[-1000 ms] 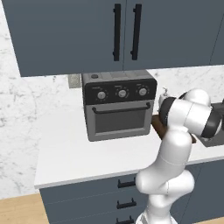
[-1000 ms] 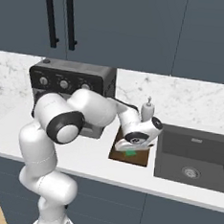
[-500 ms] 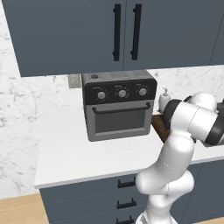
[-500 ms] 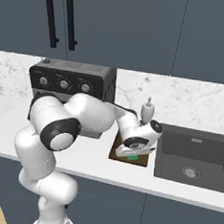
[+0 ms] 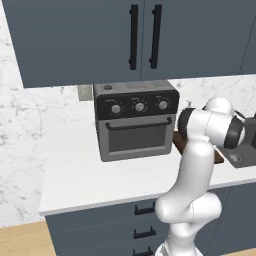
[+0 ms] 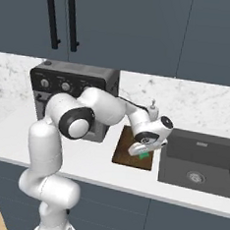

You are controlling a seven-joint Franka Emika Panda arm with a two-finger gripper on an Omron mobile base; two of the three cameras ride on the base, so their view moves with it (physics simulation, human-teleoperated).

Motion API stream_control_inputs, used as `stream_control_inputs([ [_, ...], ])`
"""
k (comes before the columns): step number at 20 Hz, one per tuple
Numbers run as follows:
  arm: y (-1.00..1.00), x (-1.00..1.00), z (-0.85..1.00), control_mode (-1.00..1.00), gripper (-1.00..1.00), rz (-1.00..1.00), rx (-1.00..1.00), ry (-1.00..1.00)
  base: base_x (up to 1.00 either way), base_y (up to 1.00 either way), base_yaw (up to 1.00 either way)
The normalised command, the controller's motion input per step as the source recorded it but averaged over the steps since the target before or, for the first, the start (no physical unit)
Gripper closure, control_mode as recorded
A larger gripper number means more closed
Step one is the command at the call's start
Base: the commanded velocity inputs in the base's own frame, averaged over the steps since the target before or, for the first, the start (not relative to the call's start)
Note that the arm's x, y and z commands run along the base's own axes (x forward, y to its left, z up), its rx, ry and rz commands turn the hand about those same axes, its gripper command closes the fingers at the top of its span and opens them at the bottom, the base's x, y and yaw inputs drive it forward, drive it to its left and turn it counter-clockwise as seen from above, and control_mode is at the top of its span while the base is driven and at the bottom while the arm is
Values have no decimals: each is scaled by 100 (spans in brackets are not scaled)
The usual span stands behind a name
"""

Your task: Pick up the sponge from the counter and clean the cutting board by briefly scrubbing or pressing down on the cutting board. Once finished, release the sponge.

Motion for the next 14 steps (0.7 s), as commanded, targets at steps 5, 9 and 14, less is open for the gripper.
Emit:
stream_control_inputs([
  [5,-2,99,0,-100,100,29,7,-5,0,0,0],
  [9,-23,52,0,-100,100,17,-4,-7,0,0,0],
  [14,2,25,0,-100,100,0,-12,-4,0,0,0],
])
